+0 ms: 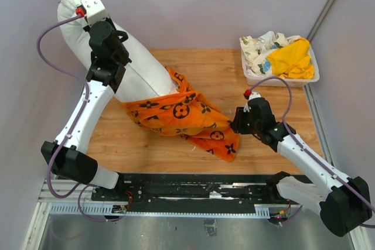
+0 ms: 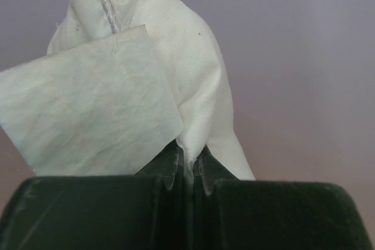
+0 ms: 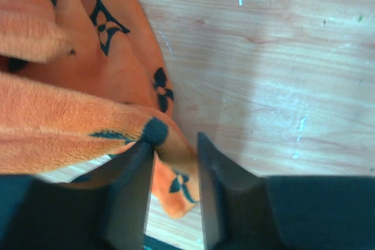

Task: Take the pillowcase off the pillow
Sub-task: Remove the pillow from the pillowcase.

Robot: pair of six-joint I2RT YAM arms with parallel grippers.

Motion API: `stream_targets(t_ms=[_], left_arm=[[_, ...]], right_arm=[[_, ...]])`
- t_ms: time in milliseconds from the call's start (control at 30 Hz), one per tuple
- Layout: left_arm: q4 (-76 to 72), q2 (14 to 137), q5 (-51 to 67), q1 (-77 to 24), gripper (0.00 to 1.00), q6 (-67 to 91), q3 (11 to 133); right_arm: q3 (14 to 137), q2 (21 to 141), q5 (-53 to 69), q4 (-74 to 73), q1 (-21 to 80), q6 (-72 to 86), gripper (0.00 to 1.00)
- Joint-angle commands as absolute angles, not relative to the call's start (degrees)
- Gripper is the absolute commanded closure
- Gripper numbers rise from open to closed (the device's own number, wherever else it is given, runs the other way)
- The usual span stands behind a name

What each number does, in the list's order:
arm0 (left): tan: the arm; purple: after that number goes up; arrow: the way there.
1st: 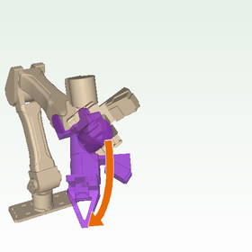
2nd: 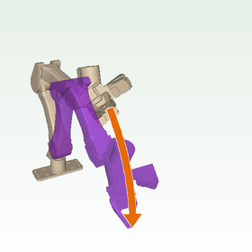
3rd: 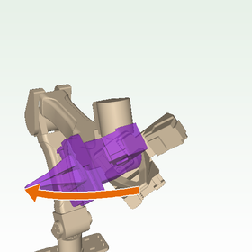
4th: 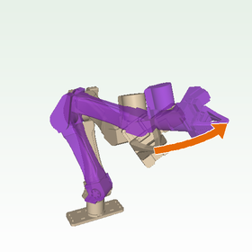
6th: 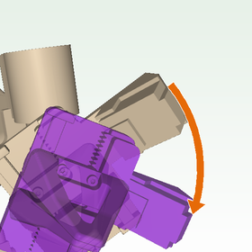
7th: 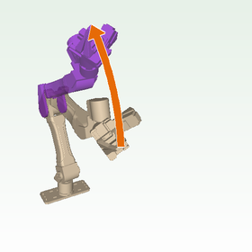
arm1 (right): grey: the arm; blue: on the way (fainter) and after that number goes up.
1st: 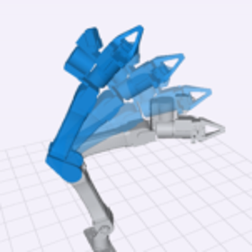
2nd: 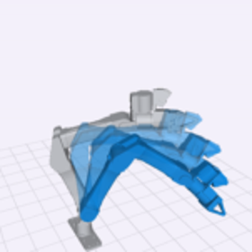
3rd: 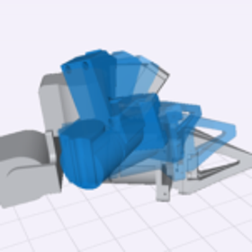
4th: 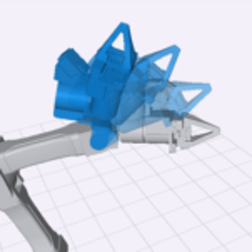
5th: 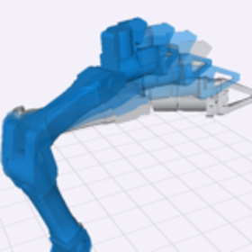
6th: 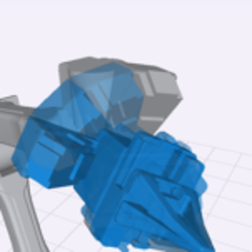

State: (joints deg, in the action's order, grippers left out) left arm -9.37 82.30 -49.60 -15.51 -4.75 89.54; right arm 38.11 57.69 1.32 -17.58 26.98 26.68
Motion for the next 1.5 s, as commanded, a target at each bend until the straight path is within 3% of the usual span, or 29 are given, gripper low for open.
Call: stream_targets(t_ms=[0, 200, 400, 733, 833, 1033, 1100, 1467], left_arm=[[-13.25, 80.34, -49.15, -15.46, 1.0, -4.91, 89.78], [-12.44, 80.47, -47.72, -15.45, 1.0, -3.04, 89.22], [-12.98, 79.74, -46.14, -15.47, 1.0, -2.5, 87.99], [-18.77, 78.57, -43.98, -15.37, 1.0, -4.82, 83.81], [-23.02, 77.62, -42.9, -15.44, 1.0, -6.1, 80.79], [-23.05, 77.64, -43.33, -15.38, 1.0, -6.79, 81.08], [-21.61, 78.14, -43.29, -15.32, 1.0, -6.88, 82.22], [-25.37, 76.16, -41.72, -15.31, 1.0, -6.82, 79.25]], right_arm=[[41.08, 55.42, 2.14, -19.23, 26.91, 23.6, 0.54], [49.15, 56.4, 0.22, -18.34, 37.36, 17.58, 0.19], [54.63, 63.02, 17.18, -7.71, 39.56, 16.6, 0.16], [64.1, 73.7, 23.11, -2.91, 44.12, 14.14, 0.12], [64.89, 75.36, 23.15, -2.45, 44.2, 14.67, 0.23], [61.18, 75.24, 23.41, -3.0, 43.99, 13.94, 0.85], [58.51, 73.74, 21.75, -3.48, 43.55, 13.61, 0.98], [39.02, 62.45, 19.3, -6.44, 33.68, 19.35, 0.99]])
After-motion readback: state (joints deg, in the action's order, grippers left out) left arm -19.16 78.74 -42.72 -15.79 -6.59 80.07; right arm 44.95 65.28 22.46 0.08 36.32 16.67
